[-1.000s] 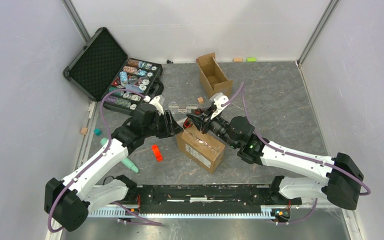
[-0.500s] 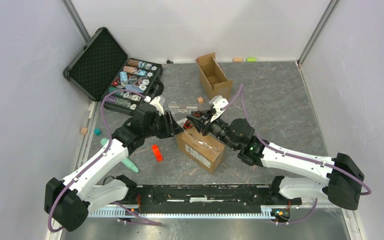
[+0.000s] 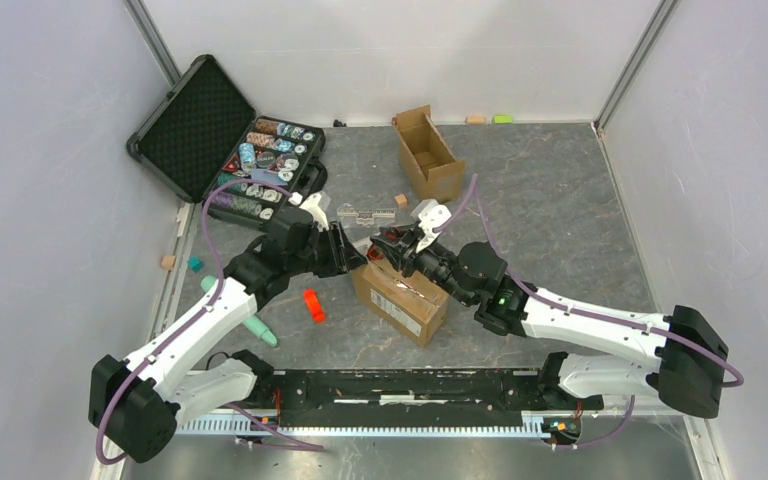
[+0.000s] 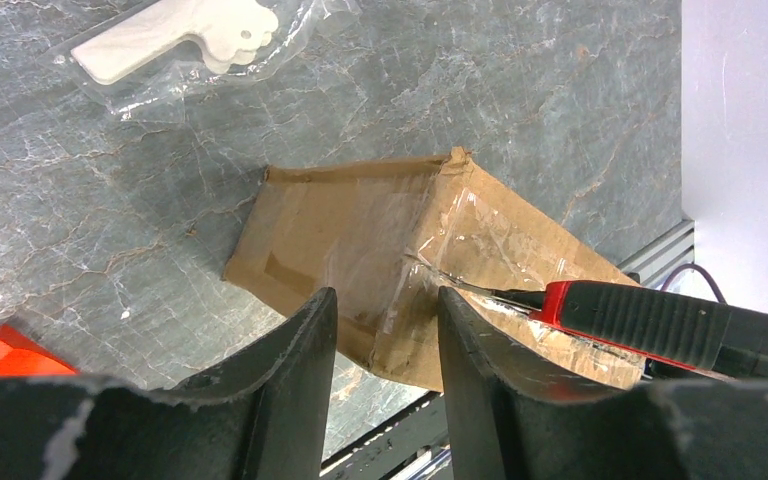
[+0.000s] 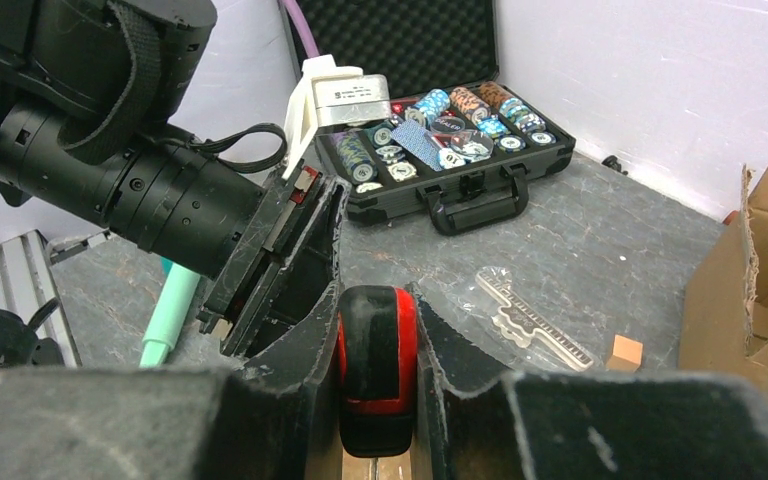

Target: Unpack the express box

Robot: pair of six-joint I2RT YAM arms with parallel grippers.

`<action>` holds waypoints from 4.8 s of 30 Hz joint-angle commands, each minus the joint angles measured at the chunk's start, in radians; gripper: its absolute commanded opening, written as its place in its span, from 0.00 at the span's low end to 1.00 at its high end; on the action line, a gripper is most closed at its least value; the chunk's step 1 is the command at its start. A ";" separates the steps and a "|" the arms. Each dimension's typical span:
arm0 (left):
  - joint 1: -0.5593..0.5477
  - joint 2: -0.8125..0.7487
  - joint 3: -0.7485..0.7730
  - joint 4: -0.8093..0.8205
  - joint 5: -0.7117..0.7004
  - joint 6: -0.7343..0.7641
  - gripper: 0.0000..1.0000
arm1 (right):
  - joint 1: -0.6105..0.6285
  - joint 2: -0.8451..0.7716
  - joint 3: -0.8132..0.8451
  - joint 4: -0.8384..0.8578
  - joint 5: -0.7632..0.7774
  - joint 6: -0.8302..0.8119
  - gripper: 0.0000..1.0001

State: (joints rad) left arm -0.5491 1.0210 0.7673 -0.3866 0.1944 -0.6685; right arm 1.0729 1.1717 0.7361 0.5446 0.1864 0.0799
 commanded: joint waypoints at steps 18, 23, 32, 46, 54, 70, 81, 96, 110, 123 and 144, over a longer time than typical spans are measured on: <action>0.003 0.023 -0.012 -0.024 -0.019 -0.051 0.42 | 0.050 -0.014 0.018 -0.232 -0.014 -0.126 0.00; 0.003 0.029 -0.008 -0.048 -0.041 -0.052 0.40 | 0.072 -0.043 0.020 -0.244 0.064 -0.156 0.00; 0.004 0.025 -0.021 -0.069 -0.058 -0.049 0.39 | 0.094 -0.072 0.021 -0.318 0.073 -0.168 0.00; 0.012 0.045 -0.029 -0.097 -0.130 -0.037 0.39 | 0.098 -0.188 0.002 -0.462 0.080 -0.096 0.00; 0.046 0.026 -0.044 -0.100 -0.190 -0.044 0.39 | 0.097 -0.271 -0.042 -0.538 0.096 -0.081 0.00; 0.185 0.094 0.208 -0.099 -0.155 0.117 0.39 | 0.085 -0.130 -0.050 -0.130 0.247 -0.158 0.00; 0.103 0.092 0.255 0.108 0.075 -0.104 0.42 | 0.085 -0.141 -0.084 -0.128 0.207 -0.105 0.00; -0.015 0.167 -0.056 0.379 -0.029 -0.331 0.40 | 0.087 -0.145 0.060 -0.338 0.219 -0.035 0.00; -0.014 0.163 -0.172 0.375 -0.079 -0.260 0.38 | 0.087 -0.185 0.114 -0.472 0.209 0.001 0.00; 0.008 0.180 -0.228 0.410 -0.082 -0.235 0.37 | 0.087 -0.241 0.105 -0.542 0.230 0.025 0.00; 0.047 0.203 -0.243 0.402 -0.078 -0.226 0.37 | 0.087 -0.409 0.024 -0.759 0.273 0.110 0.00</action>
State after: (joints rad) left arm -0.5446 1.1477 0.5972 0.2272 0.2436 -0.9943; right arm 1.1587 0.8112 0.7799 -0.1188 0.4042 0.1829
